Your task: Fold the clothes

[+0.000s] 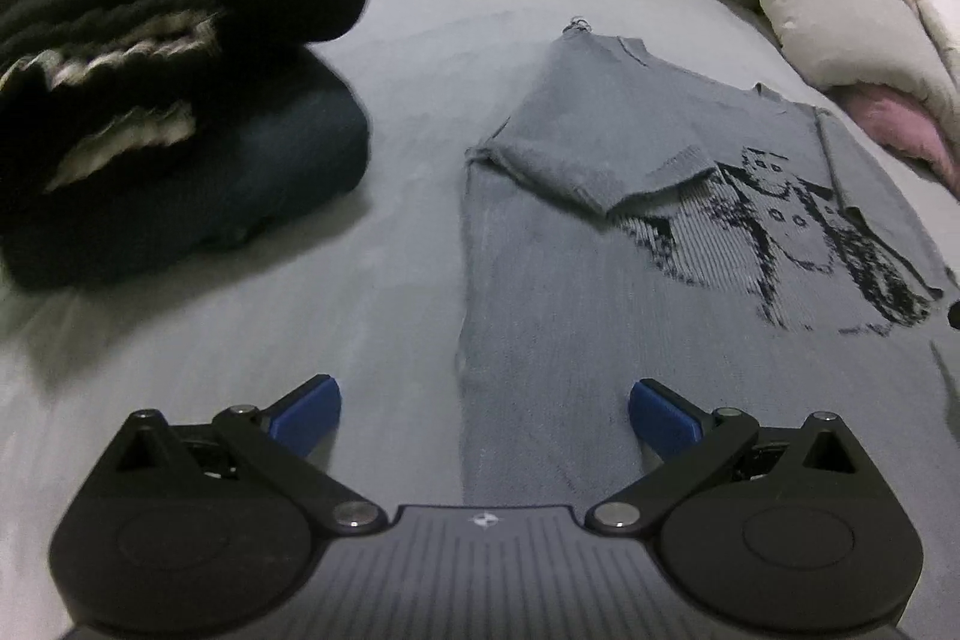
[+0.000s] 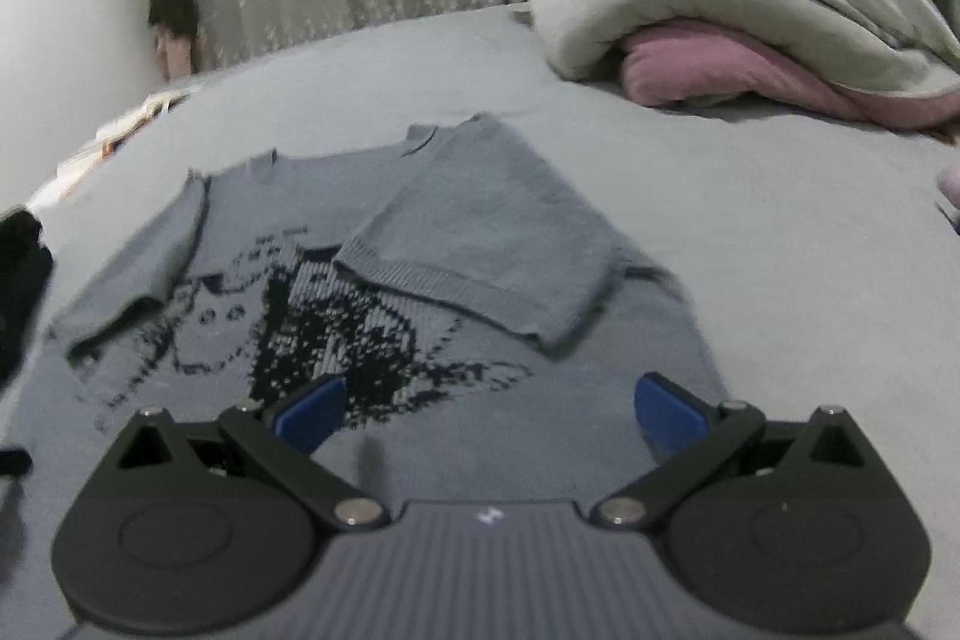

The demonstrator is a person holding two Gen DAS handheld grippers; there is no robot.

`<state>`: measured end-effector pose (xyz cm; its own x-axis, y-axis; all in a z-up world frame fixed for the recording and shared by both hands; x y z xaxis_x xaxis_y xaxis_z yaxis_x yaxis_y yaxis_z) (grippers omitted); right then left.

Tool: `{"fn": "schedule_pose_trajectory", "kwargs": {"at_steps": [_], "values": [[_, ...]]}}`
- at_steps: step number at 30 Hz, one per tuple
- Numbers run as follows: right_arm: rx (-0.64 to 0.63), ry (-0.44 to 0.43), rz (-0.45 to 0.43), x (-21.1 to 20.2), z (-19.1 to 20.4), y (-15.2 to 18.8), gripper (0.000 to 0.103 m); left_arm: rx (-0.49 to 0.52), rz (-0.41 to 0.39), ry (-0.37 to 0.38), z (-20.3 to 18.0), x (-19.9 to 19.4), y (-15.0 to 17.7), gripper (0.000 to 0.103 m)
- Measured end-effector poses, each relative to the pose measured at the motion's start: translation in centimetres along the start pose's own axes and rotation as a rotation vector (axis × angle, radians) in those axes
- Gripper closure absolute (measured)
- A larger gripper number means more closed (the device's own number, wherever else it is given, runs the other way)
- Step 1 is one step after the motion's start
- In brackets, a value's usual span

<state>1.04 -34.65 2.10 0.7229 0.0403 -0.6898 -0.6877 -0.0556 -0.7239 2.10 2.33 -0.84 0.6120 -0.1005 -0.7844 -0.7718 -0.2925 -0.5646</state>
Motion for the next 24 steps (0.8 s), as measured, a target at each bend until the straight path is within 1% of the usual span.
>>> {"fn": "schedule_pose_trajectory", "kwargs": {"at_steps": [4,9,11,15,17,18,19,20,21,22,24], "values": [[-0.01,0.018,0.031,-2.1,-1.2,1.8,0.0,-0.007,0.005,0.016,0.7,-1.4,1.6,0.0],[0.011,-0.037,0.074,-2.8,-2.1,4.2,0.0,-0.014,0.008,0.033,1.6,-3.1,3.6,0.0],[-0.003,-0.038,0.072,-2.7,-1.8,4.5,0.0,-0.011,-0.006,0.024,1.4,-3.1,3.8,0.0],[-0.064,-0.016,0.072,-2.3,-0.9,4.6,0.0,-0.052,-0.004,0.019,1.3,-3.1,3.7,0.0],[-0.077,-0.032,0.071,-2.2,-0.3,4.4,0.001,-0.068,-0.004,0.016,1.3,-3.0,3.7,0.0],[-0.084,-0.038,0.07,-2.2,0.0,4.3,0.012,-0.075,-0.004,0.013,1.3,-2.9,3.8,0.0],[-0.087,-0.038,0.069,-2.3,0.2,4.2,0.028,-0.083,-0.004,0.007,1.2,-2.9,3.8,0.0],[-0.087,-0.038,0.065,-2.4,0.5,4.0,0.036,-0.089,-0.003,0.004,1.1,-2.9,3.8,0.0],[-0.081,-0.041,0.062,-2.6,0.8,3.8,0.047,-0.089,0.0,0.007,0.9,-2.9,3.9,0.0],[-0.077,-0.044,0.061,-2.6,0.9,3.7,0.053,-0.086,0.004,0.013,0.8,-2.9,4.0,0.0],[-0.075,-0.049,0.062,-2.4,0.9,3.6,0.059,-0.069,0.006,0.014,0.5,-2.8,4.1,0.0]]}}
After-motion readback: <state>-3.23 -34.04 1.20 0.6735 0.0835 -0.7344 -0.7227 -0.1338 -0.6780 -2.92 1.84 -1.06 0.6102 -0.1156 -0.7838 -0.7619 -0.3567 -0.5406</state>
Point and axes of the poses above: each gripper's, at about its wrist camera, not at the fingertips, and x roughly the way its jaws point, z to its left, y to its underside, the point moved 4 cm from there along x, roughly the way its jaws point, and after that the axes turned 14 degrees about -x, right-handed, at the moved point
